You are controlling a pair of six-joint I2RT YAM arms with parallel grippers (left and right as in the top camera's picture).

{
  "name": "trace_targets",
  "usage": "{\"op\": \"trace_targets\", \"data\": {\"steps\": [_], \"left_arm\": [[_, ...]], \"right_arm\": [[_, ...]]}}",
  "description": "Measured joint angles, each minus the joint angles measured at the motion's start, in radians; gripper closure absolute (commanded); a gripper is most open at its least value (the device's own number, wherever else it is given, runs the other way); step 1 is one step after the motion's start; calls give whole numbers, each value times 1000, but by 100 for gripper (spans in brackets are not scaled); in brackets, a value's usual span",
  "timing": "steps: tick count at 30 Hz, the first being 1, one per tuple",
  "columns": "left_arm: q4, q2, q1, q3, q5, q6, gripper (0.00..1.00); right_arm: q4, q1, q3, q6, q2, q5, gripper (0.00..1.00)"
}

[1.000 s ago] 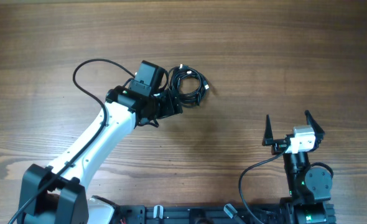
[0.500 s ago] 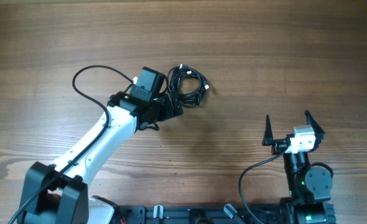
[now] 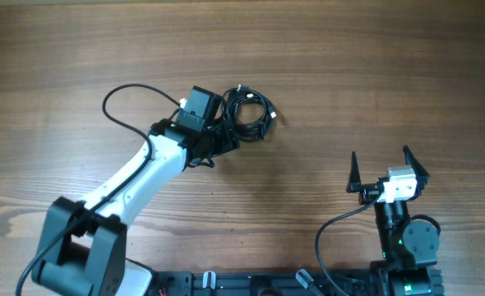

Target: Untangle cables

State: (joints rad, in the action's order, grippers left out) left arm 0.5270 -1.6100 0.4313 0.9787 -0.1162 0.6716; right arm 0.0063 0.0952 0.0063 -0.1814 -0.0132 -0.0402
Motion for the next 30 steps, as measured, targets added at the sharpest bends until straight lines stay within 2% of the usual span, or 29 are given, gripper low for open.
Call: {"op": "trace_targets", "data": {"steps": [3,5,8,15,16,19,30], "left_arm": [[-13,-33,0,0,0,-1,35],[-18,-54,0,0,0,0,45],[-19,-68,0,0,0,0,52],[-20,-76,0,-2,0,0,47],[-19,-76,0,-2,0,0,41],[-19,-76,0,-2,0,1,38],[-19,-76,0,-2,0,0,38]], "right_arm": [[0,0,0,0,0,0,0],[0,0,0,0,0,0,0],[0,0,0,0,0,0,0],[0,0,0,0,0,0,0],[0,0,0,0,0,0,0],[0,0,0,0,0,0,0],[0,0,0,0,0,0,0]]}}
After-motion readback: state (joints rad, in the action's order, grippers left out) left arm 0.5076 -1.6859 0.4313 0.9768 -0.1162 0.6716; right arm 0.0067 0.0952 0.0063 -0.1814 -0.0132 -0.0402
